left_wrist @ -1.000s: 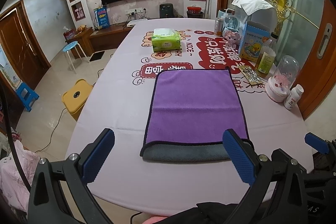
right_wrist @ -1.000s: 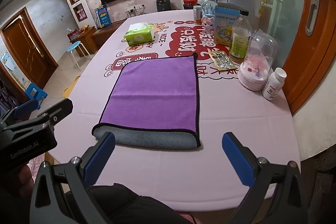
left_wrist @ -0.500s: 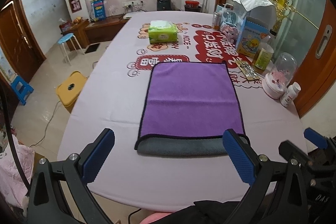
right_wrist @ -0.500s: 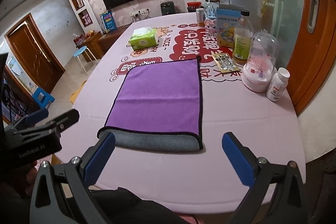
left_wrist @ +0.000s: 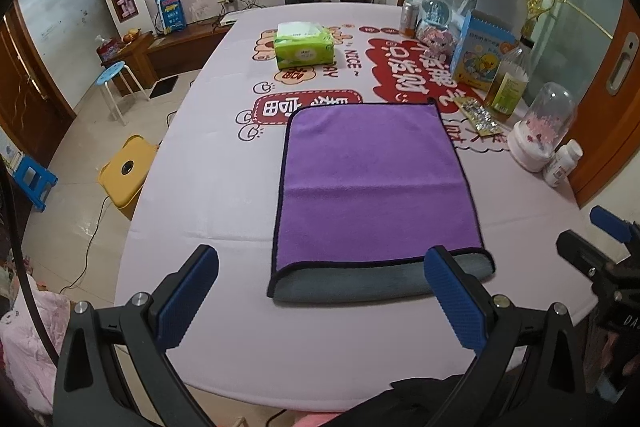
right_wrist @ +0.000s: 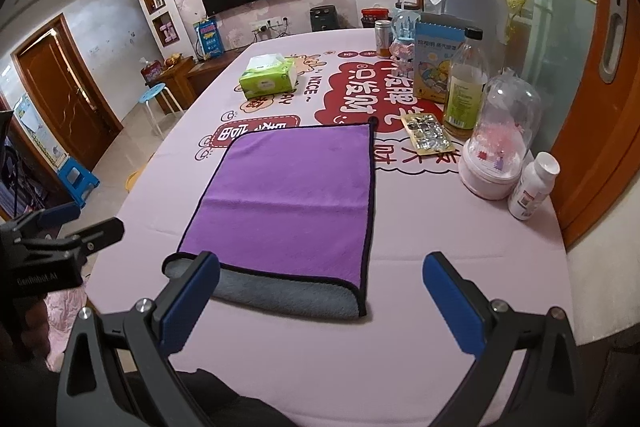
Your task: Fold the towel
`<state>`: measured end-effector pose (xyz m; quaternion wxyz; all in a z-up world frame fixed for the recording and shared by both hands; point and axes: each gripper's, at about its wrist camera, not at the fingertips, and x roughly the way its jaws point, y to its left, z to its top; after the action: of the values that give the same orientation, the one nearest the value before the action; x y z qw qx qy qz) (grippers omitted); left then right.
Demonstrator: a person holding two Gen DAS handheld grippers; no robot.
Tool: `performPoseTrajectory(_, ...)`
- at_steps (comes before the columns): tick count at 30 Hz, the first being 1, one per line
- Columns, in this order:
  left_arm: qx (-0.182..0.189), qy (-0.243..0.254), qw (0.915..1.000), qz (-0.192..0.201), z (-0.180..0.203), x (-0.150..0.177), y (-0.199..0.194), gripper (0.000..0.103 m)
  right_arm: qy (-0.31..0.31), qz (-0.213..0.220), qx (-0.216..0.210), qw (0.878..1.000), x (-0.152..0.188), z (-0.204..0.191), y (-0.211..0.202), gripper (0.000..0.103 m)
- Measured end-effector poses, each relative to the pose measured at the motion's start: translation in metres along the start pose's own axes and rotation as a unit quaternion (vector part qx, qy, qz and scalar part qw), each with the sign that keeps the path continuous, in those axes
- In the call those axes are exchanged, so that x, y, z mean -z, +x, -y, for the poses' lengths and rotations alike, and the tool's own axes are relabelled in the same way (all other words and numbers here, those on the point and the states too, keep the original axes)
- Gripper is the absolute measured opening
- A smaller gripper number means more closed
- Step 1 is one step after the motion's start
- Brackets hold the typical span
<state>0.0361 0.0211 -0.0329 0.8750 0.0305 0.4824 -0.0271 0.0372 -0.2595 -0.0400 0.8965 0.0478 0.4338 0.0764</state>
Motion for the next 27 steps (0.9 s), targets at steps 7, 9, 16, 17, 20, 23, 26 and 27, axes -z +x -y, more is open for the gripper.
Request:
performPoseTrajectory(7,0.006,0.017,0.9996,-0.022,-0.02,-0.001,0.026,0.102,-0.02,0.0,0.006,1.0,0.007,0.01,0.019,0.102)
performPoseTrajectory(9,0.01,0.02,0.9993,-0.028,-0.025,0.0,0.034,0.102,-0.02,-0.004,0.0,1.0,0.009,0.013,0.025,0.102)
performPoseTrajectory(16,0.017,0.053,0.9973,-0.047,-0.029,0.004,0.064,0.102,-0.033,-0.004,-0.014,0.999,0.018,0.016,0.043,0.101)
performPoseTrajectory(17,0.016,0.06,0.9968,-0.05,-0.028,0.005,0.07,0.102,-0.032,-0.005,-0.016,0.999,0.02,0.017,0.045,0.101)
performPoseTrajectory(20,0.019,0.07,0.9954,-0.064,-0.026,0.007,0.084,0.102,-0.036,-0.013,-0.021,0.999,0.026,0.017,0.057,0.099)
performPoseTrajectory(23,0.02,0.073,0.9938,-0.081,-0.026,0.011,0.1,0.102,-0.045,-0.029,-0.023,0.998,0.032,0.017,0.07,0.096)
performPoseTrajectory(26,0.02,0.072,0.9927,-0.095,-0.029,0.015,0.116,0.102,-0.045,-0.051,-0.021,0.997,0.038,0.02,0.085,0.094)
performPoseTrajectory(27,0.02,0.072,0.9923,-0.099,-0.03,0.016,0.122,0.102,-0.045,-0.058,-0.022,0.997,0.04,0.021,0.09,0.092)
